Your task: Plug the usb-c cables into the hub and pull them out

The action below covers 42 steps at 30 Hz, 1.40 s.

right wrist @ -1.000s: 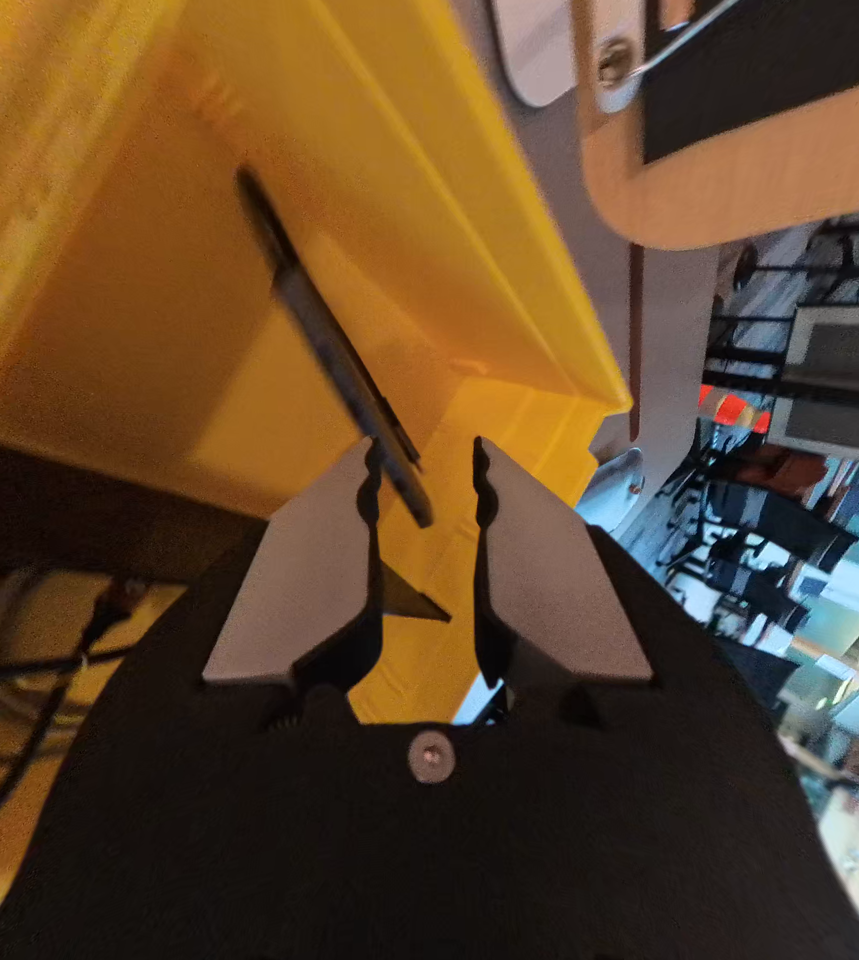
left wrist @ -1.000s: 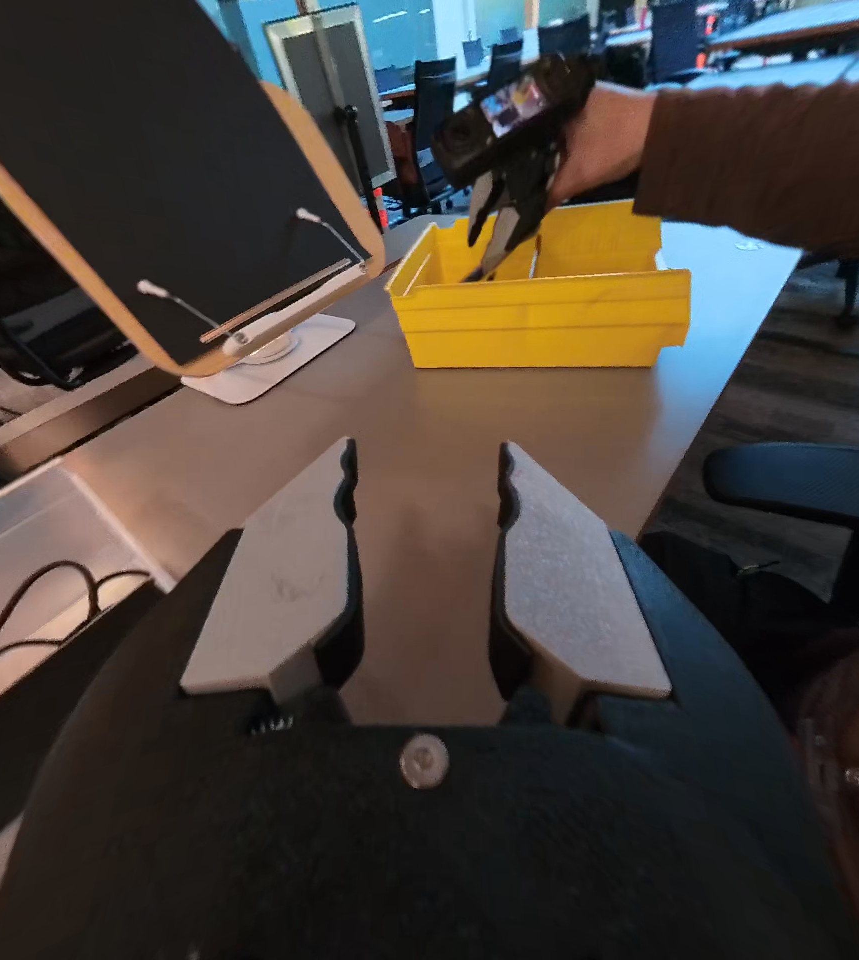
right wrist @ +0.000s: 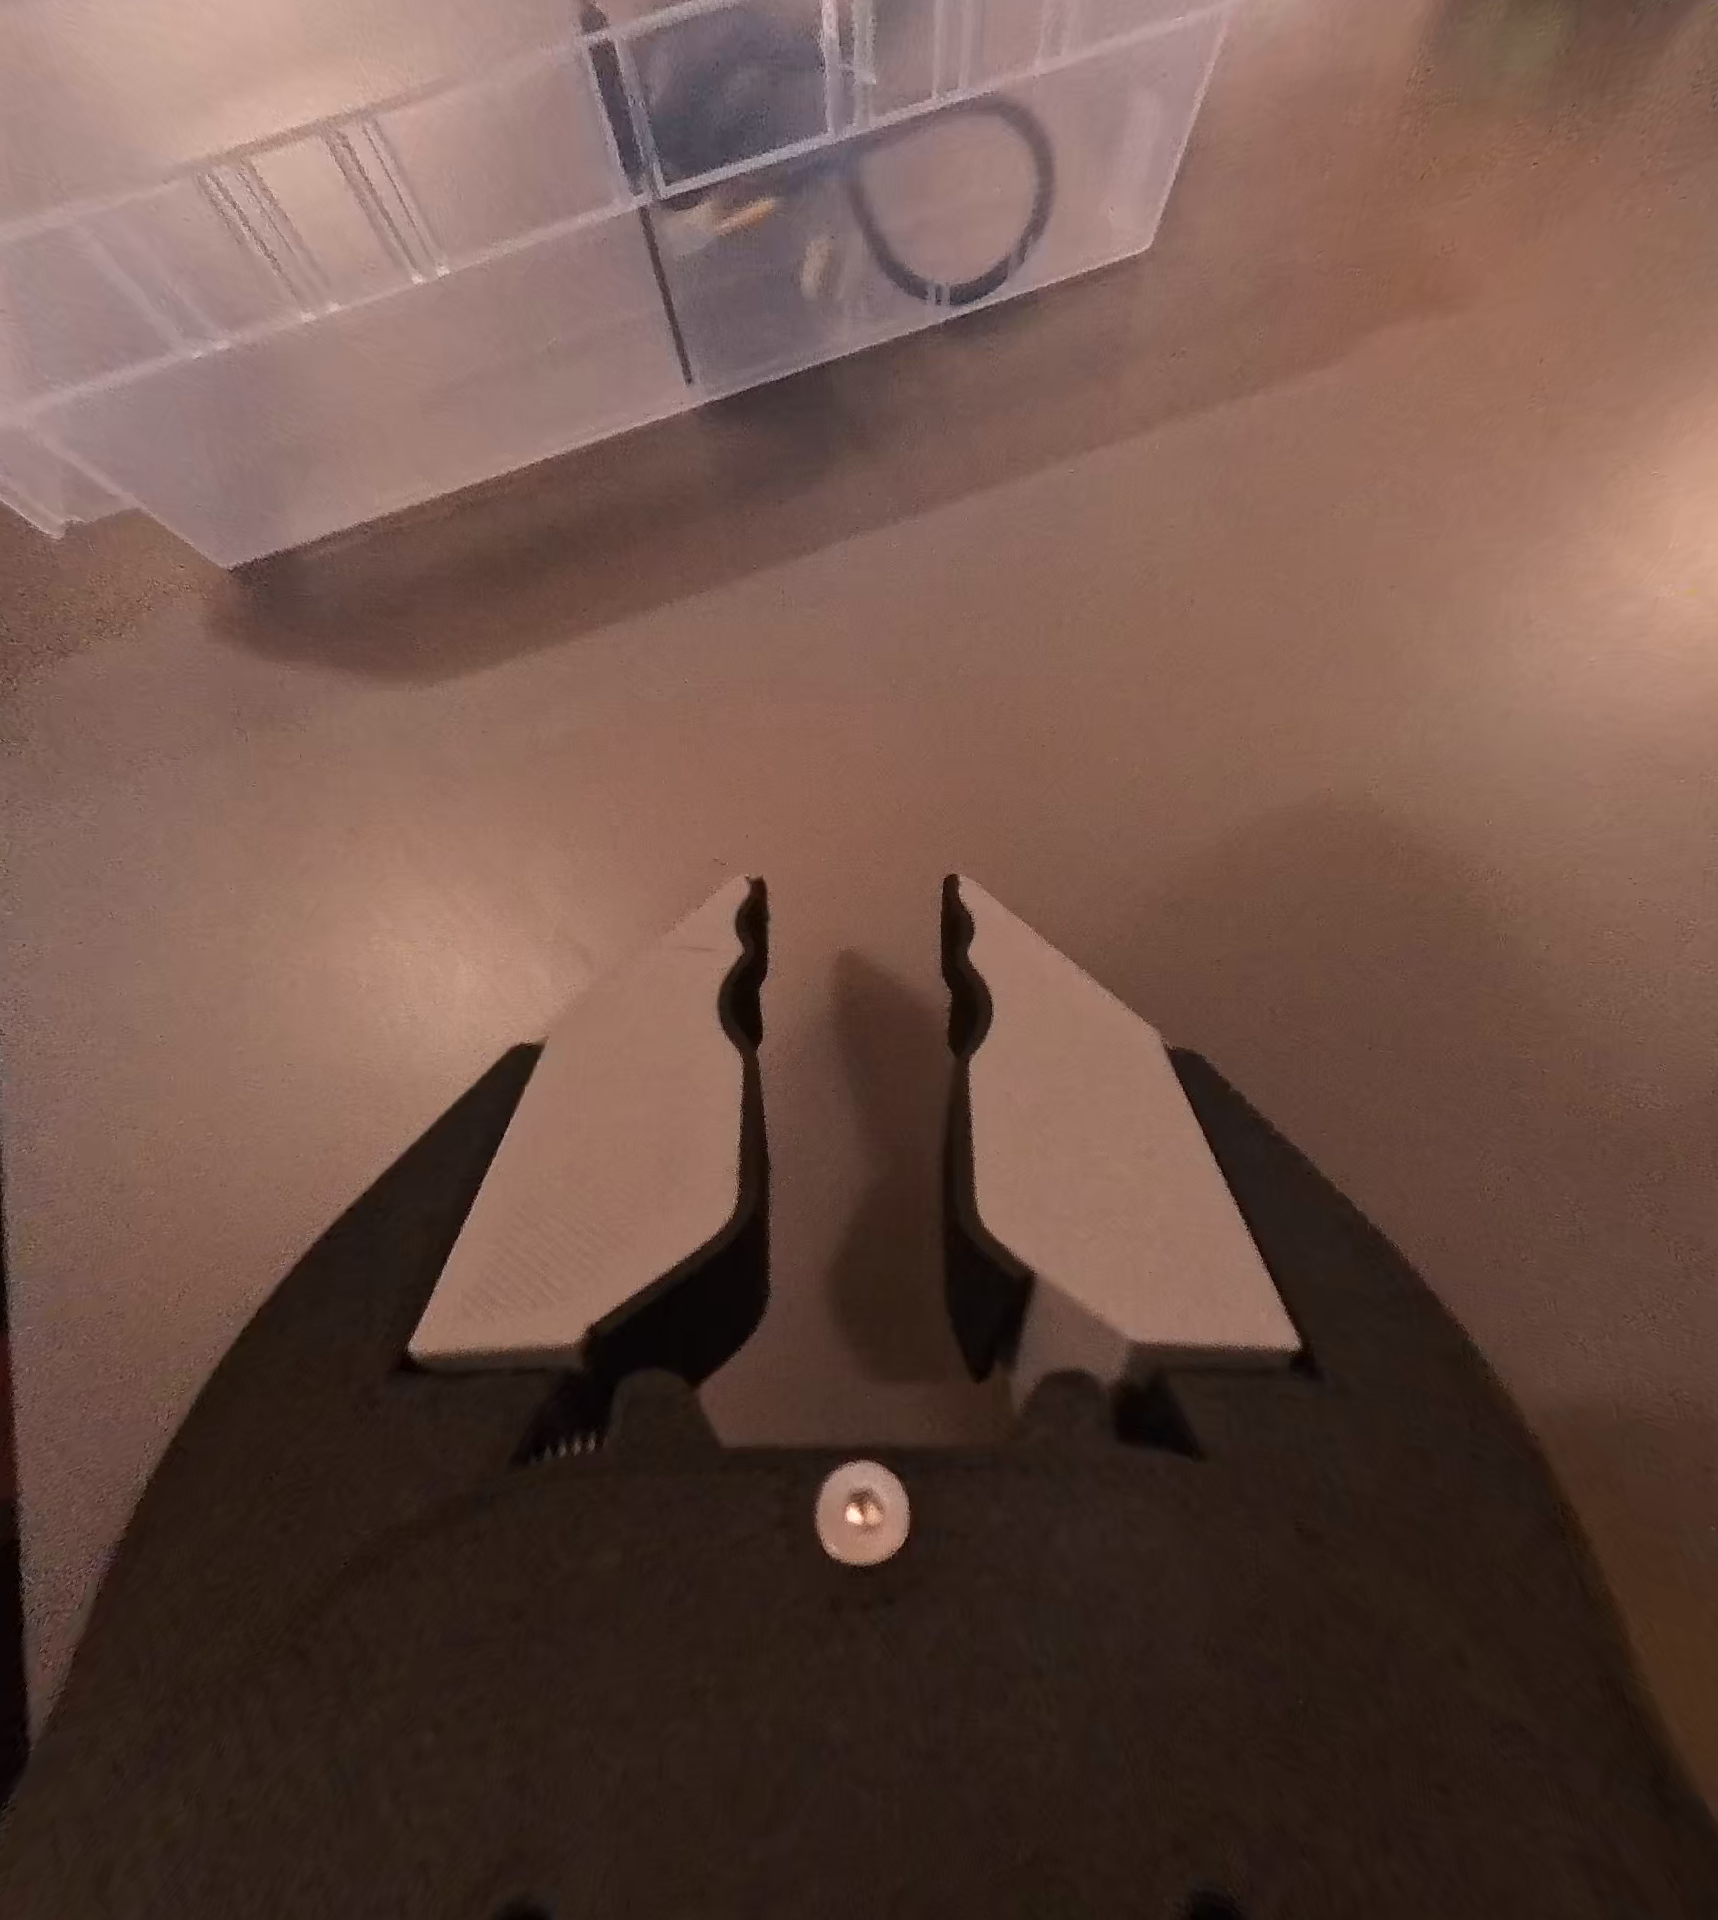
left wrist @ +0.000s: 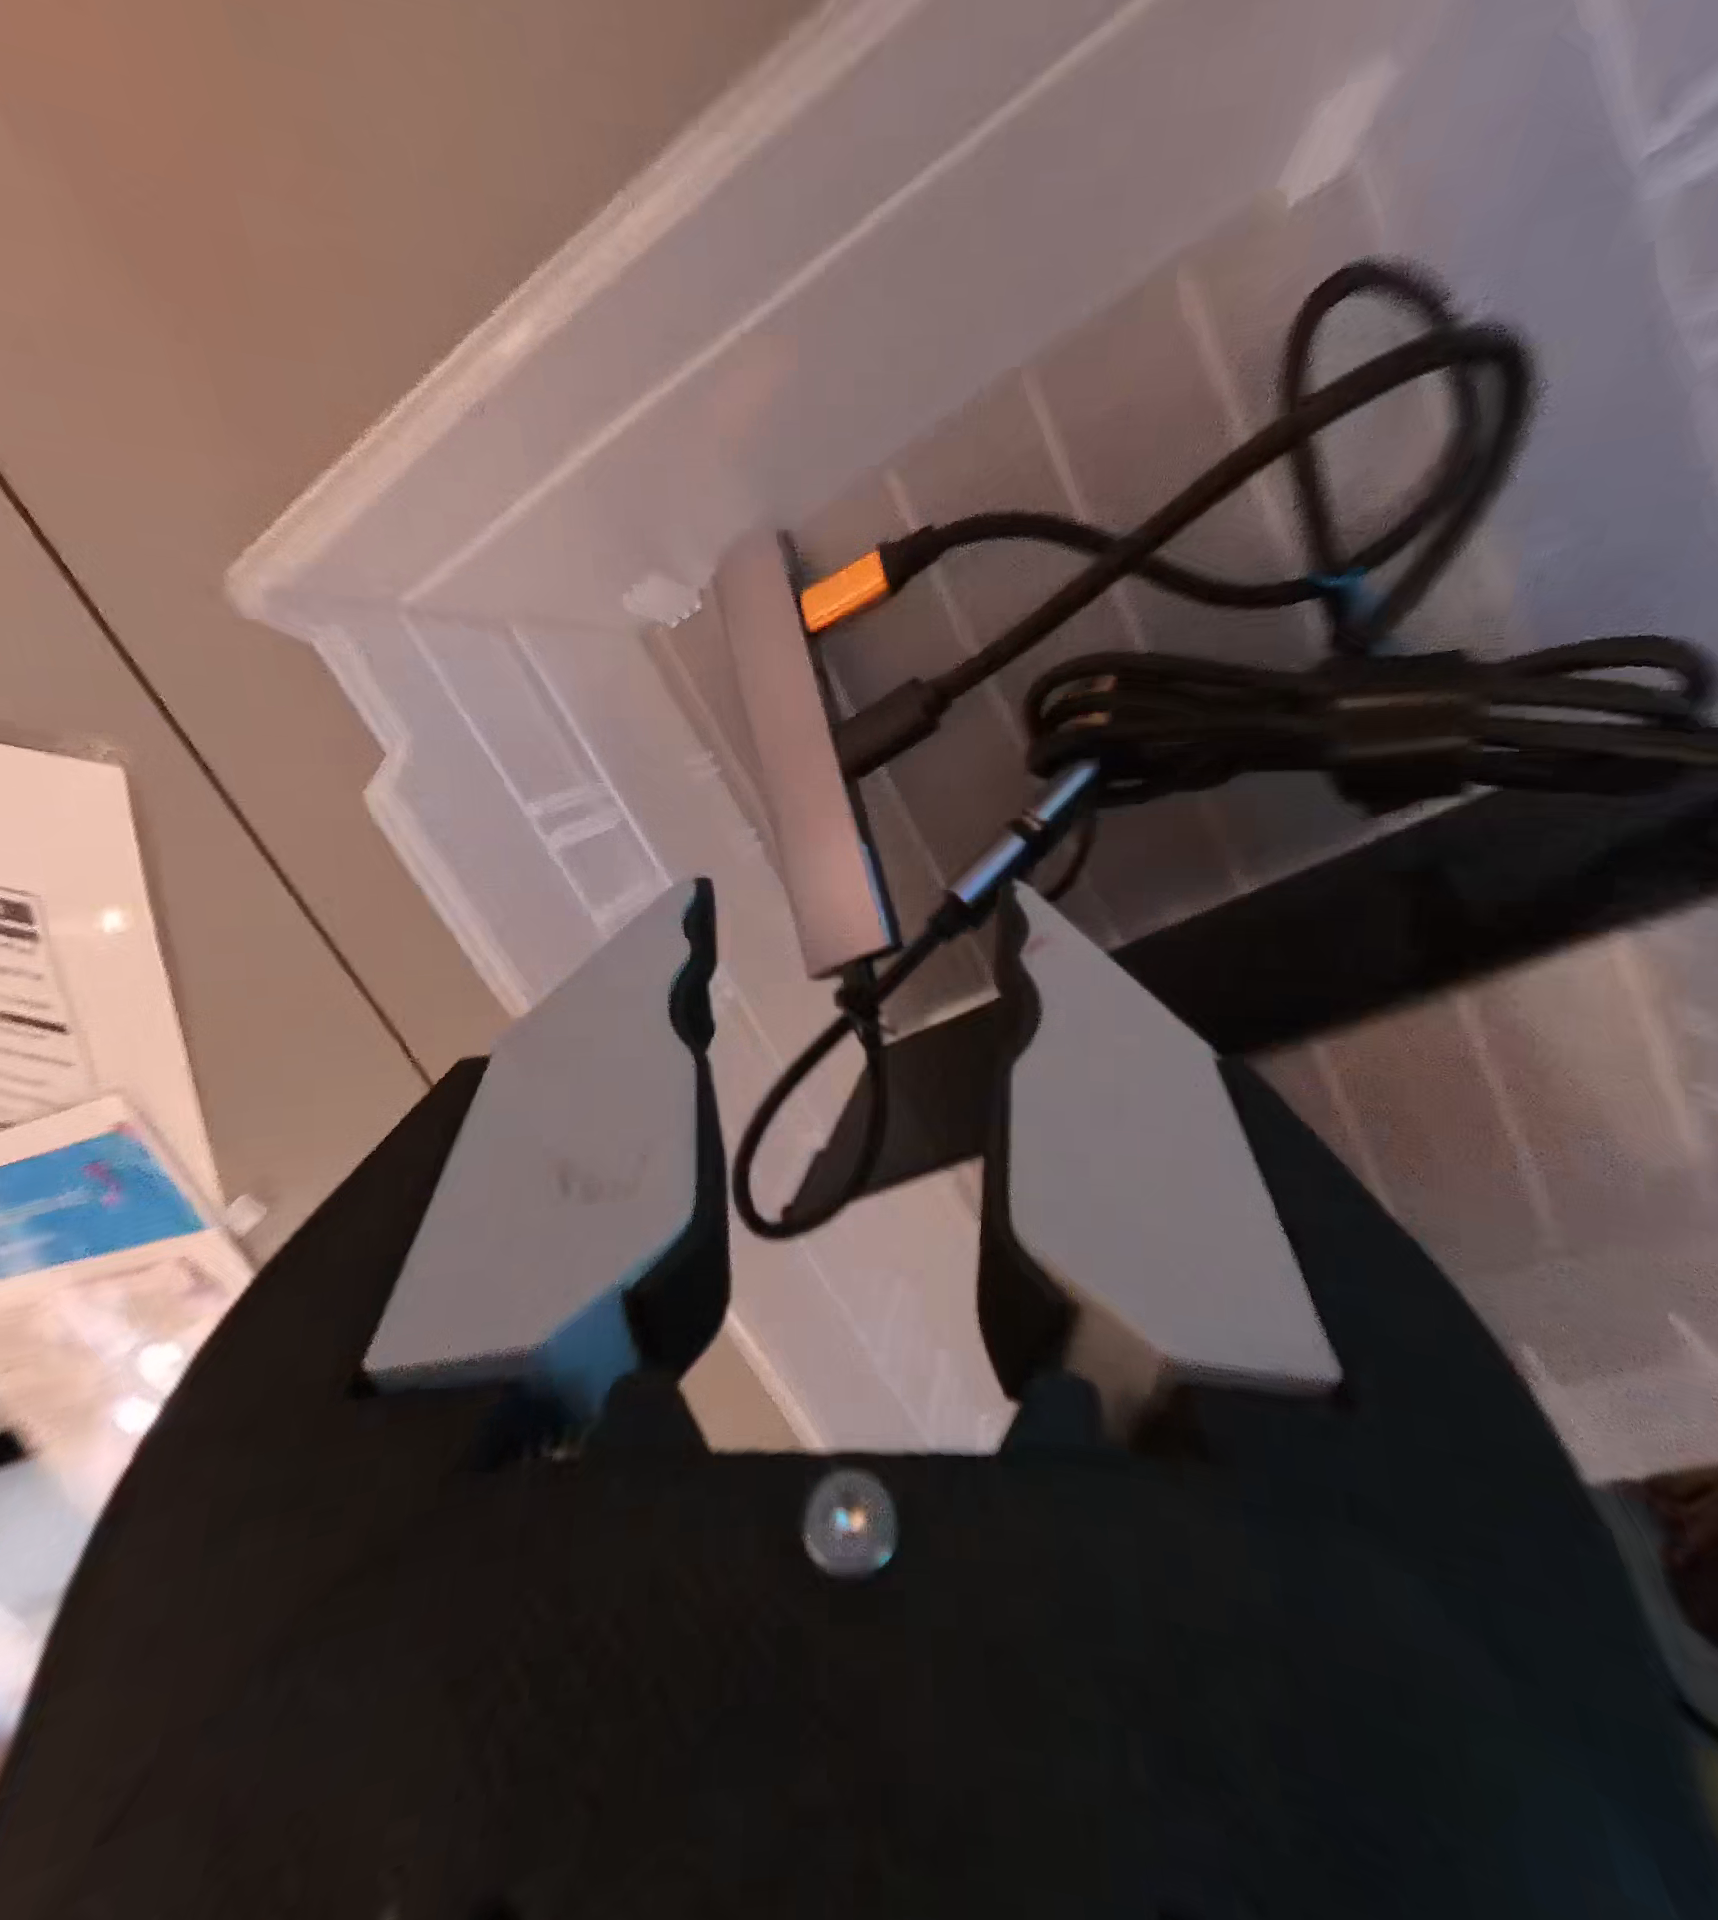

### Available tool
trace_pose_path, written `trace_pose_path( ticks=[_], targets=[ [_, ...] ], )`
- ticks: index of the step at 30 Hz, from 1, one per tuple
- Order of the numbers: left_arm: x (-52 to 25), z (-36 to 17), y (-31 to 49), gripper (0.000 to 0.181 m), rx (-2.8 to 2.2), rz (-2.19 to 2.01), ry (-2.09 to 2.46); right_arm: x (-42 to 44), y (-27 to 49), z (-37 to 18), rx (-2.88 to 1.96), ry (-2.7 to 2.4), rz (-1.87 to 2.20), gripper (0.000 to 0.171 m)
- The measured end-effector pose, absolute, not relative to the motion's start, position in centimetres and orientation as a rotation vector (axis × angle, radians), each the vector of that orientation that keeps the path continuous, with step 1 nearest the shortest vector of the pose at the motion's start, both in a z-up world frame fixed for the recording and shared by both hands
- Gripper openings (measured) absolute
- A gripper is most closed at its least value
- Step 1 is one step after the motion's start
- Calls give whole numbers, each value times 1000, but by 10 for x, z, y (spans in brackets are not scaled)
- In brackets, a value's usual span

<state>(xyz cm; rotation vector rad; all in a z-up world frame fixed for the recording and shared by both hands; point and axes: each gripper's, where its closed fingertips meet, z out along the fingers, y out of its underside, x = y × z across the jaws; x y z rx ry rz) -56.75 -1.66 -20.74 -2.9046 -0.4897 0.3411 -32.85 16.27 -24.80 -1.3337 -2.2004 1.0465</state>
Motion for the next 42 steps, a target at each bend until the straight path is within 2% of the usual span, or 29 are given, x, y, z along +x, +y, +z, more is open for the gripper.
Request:
trace_pose_path(
  ticks=[1, 2, 4, 9, 12, 16, 18, 19, 20, 29, 33, 36, 42],
  targets=[
    [-571, -218, -19, 53, -2989, 364, -483, -328, 165, -247, -1322, -2195, 1020, 31],
    [-568, -228, -19, 57, -3057, 337, -466, -327, 167, -246, -1316, -2191, 1009, 31],
    [-564, -237, -18, 51, -3149, 293, -437, -326, 169, -240, -1318, -2171, 1034, 31],
    [-570, -228, -13, 39, -3147, 482, -301, -323, 170, -219, -1350, -2109, 1182, 31],
    [-582, -218, -14, 44, -3080, 618, -314, -323, 170, -210, -1347, -2078, 1231, 30],
    [-584, -227, -25, 37, -3132, 731, -191, -321, 171, -208, -1344, -2061, 1243, 30],
    [-588, -224, -25, 27, -3136, 877, -49, -321, 170, -209, -1350, -2063, 1250, 29],
    [-590, -218, -25, 18, -3125, 969, 14, -322, 170, -210, -1350, -2067, 1245, 29],
    [-594, -209, -23, 17, -3098, 1071, 87, -322, 171, -212, -1350, -2069, 1235, 29],
    [-568, -84, 14, 16, -2618, 1486, 338, -324, 172, -210, -1317, -2068, 1224, 29],
    [-522, -13, 40, 16, -2250, 1434, 243, -323, 173, -200, -1259, -2041, 1247, 29],
    [-472, 18, 60, 16, -2021, 1214, 166, -323, 178, -189, -1230, -1994, 1276, 30],
    [-369, -18, 109, 16, -1803, 767, 184, -318, 203, -153, -1163, -1808, 1362, 35]
  ],
)
